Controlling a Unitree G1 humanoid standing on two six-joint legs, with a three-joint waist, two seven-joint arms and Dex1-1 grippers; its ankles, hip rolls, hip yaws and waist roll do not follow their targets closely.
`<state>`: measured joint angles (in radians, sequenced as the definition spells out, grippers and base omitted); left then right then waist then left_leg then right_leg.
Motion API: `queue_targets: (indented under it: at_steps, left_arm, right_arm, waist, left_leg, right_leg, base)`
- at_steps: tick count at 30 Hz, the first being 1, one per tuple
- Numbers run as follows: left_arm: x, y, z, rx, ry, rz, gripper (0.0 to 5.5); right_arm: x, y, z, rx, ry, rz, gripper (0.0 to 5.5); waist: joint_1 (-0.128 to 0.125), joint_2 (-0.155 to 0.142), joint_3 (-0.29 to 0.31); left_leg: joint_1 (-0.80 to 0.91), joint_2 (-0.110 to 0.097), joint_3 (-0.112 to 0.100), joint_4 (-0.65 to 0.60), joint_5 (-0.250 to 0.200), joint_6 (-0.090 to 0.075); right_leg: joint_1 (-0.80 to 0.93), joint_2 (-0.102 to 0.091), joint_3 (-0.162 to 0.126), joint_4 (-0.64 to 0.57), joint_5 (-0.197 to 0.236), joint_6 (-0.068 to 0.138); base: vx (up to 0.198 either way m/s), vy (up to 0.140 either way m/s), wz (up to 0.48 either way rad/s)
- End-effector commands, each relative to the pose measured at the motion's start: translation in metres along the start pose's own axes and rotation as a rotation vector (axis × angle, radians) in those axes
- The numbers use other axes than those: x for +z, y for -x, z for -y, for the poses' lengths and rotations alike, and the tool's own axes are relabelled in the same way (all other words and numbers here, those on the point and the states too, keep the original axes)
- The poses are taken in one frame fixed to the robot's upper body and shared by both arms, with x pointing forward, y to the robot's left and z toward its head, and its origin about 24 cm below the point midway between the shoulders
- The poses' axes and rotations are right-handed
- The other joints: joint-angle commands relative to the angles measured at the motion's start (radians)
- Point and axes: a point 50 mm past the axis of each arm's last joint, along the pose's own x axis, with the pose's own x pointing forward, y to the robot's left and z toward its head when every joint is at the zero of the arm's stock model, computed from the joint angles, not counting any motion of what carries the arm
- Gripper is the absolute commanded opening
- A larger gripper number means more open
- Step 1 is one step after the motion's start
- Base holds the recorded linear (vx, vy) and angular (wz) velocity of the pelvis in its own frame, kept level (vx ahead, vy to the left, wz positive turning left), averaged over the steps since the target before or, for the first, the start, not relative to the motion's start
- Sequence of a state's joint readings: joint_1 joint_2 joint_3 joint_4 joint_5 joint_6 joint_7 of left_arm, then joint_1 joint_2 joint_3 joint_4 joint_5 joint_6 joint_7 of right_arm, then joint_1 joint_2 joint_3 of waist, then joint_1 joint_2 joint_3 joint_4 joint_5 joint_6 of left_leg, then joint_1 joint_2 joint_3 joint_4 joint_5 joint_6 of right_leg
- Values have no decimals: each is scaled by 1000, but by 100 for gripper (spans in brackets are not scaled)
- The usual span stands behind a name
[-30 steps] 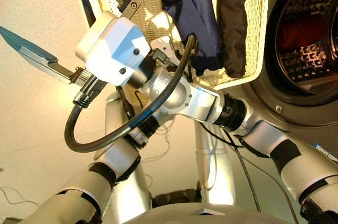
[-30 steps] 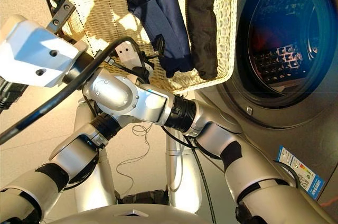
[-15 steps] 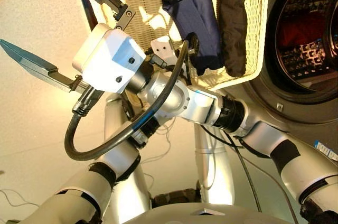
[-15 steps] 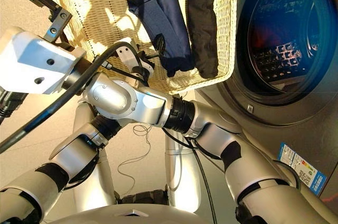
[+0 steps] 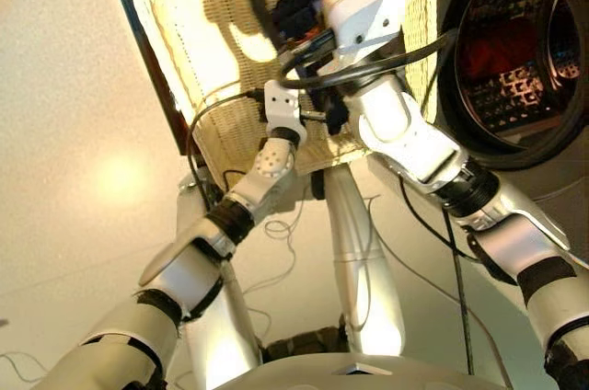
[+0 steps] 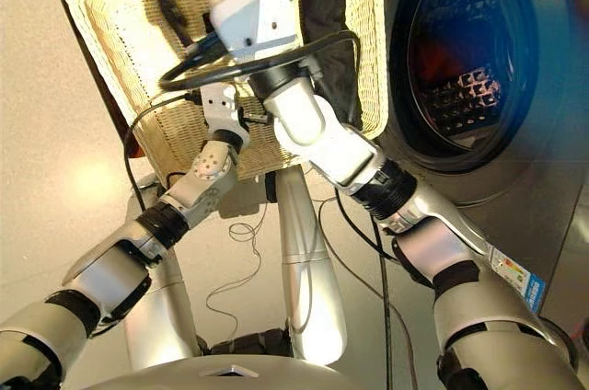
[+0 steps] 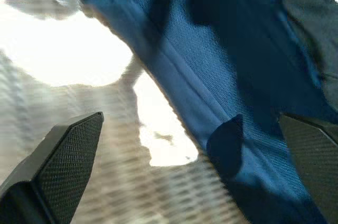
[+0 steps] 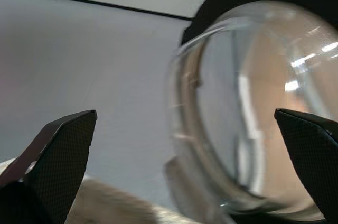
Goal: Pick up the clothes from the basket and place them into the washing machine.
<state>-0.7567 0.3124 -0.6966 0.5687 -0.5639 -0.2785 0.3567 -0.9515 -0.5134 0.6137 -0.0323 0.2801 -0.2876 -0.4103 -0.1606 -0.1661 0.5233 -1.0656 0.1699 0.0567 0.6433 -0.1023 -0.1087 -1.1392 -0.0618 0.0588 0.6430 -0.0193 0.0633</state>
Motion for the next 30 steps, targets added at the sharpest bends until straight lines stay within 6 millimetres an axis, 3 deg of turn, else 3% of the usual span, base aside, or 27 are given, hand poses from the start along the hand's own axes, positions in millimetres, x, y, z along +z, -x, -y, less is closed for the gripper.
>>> queue_targets:
  at_steps: [1, 4, 5, 7, 8, 12, 14, 16, 18, 19, 20, 23, 30]
  left_arm:
    - [11, 9, 23, -99, 19, 91, 550]
    - [13, 16, 16, -100, 15, 118, 550]
    - [23, 23, 10, -104, 34, 174, 550]
    - [27, 25, 7, -105, 39, 191, 550]
    - [39, 29, 5, -112, 51, 252, 550]
    - [53, 36, -3, -98, 75, 320, 550]
    - [68, 44, -10, -82, 118, 391, 550]
    - [73, 46, -12, -83, 135, 412, 550]
    - [91, 53, -16, -87, 169, 494, 550]
    - [91, 53, -17, -86, 168, 494, 550]
    - [101, 57, -17, -95, 210, 541, 550]
    - [113, 60, -17, -110, 258, 589, 550]
    - [138, 65, -4, -174, 418, 683, 550]
  right_arm:
    - [44, -3, 14, -43, -51, 231, 550]
    - [33, 8, 31, -92, 13, 173, 550]
    - [24, 18, 44, -123, 93, 115, 550]
    - [19, 24, 47, -135, 115, 88, 550]
    - [9, 33, 56, -177, 138, 29, 550]
    - [-8, 45, 61, -206, 138, -65, 550]
    - [-28, 53, 64, -233, 131, -173, 550]
    - [-36, 54, 64, -233, 138, -212, 550]
    - [-58, 57, 65, -254, 125, -320, 550]
    - [-58, 57, 65, -254, 124, -319, 550]
    - [-75, 59, 66, -264, 119, -404, 550]
    - [-93, 59, 68, -285, 118, -489, 550]
    - [-132, 58, 76, -337, 92, -706, 550]
  waist:
    - [10, 39, -3]
    - [15, 41, -3]
    - [21, 50, -3]
    - [24, 52, -3]
    - [32, 57, -3]
    - [44, 66, -3]
    - [61, 75, -3]
    - [65, 79, -3]
    - [81, 87, -3]
    - [80, 87, -3]
    - [91, 93, -3]
    - [100, 101, -3]
    - [129, 126, -3]
  left_leg:
    - [32, 3, 12, -75, 73, -46]
    - [52, -9, 10, -90, 76, -39]
    - [53, -17, 9, -91, 76, -35]
    - [53, -19, 7, -88, 74, -33]
    - [50, -25, 4, -79, 71, -30]
    - [45, -29, -3, -71, 68, -25]
    - [40, -34, -5, -63, 65, -22]
    - [35, -36, -7, -59, 63, -20]
    - [31, -39, -11, -53, 61, -19]
    - [31, -39, -11, -53, 60, -19]
    - [24, -42, -14, -49, 59, -18]
    - [18, -45, -19, -44, 58, -19]
    - [-5, -55, -39, -11, 47, -20]
  right_leg:
    - [15, -15, 7, -22, -13, 73]
    - [45, -23, 10, -48, -4, 78]
    - [50, -29, 11, -52, -3, 80]
    - [50, -31, 10, -49, -5, 80]
    - [54, -36, 11, -49, -7, 80]
    - [55, -43, 10, -44, -9, 78]
    - [56, -50, 8, -42, -11, 76]
    - [54, -51, 8, -40, -12, 74]
    - [52, -55, 7, -37, -14, 72]
    - [51, -55, 7, -37, -14, 72]
    - [49, -56, 7, -34, -17, 69]
    - [48, -59, 4, -30, -21, 67]
    - [28, -65, -1, 21, -50, 52]
  base:
    - [13, 63, 56]
    - [4, 18, 21]
    - [3, 51, 70]
    - [0, 0, 0]
    - [0, 0, 0]
    - [0, 0, 0]
    - [0, 0, 0]
    - [0, 0, 0]
    - [0, 0, 0]
    - [0, 0, 0]
    - [0, 0, 0]
    - [0, 0, 0]
    - [0, 0, 0]
